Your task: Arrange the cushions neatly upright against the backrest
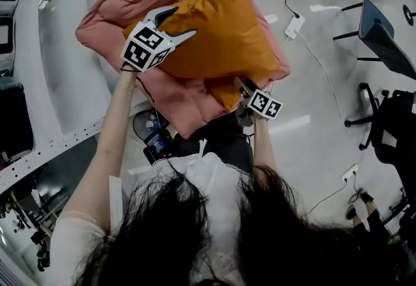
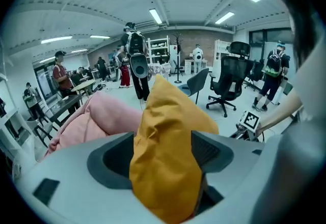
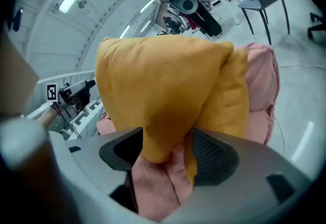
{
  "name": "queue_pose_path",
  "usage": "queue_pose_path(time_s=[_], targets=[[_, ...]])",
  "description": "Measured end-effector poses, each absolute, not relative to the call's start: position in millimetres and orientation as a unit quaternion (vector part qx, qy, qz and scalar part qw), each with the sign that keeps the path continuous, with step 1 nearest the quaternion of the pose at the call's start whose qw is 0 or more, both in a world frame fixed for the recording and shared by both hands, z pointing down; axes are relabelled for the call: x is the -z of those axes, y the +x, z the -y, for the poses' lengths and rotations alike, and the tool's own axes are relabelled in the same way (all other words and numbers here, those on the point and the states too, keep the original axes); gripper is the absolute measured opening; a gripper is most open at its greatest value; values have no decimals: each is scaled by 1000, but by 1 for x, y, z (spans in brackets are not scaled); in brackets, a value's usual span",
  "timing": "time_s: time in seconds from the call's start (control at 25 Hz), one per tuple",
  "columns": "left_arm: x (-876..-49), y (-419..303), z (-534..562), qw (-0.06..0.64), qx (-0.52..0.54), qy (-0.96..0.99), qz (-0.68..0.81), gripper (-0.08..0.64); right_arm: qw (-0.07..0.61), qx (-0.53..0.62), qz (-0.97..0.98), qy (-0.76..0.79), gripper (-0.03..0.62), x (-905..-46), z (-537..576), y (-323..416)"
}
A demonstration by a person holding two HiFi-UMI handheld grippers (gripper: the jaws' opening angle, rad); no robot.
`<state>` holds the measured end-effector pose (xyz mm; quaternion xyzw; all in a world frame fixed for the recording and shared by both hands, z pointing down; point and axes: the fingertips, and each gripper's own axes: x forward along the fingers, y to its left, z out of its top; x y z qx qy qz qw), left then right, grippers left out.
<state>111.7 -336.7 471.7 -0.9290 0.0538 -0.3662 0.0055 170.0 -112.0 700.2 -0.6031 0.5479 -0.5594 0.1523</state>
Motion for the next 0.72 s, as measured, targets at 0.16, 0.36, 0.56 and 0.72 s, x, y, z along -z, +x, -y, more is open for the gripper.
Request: queue_pose_path(time_s=[0.16, 0.36, 0.56, 0.72], targets=[[-484, 124, 360, 13, 404, -915, -7, 344, 220, 568, -527, -592, 288, -713, 126, 171], [-503, 133, 370, 8, 442, -897, 17, 347, 279, 563, -528, -572, 287, -715, 140, 174], [-519, 139, 364, -44, 433, -900, -5, 344, 297, 554, -543, -557, 240, -712, 145, 178], [-524, 139, 360, -63, 419, -905, -30, 229, 267, 557, -551, -561, 150, -707, 151, 178]])
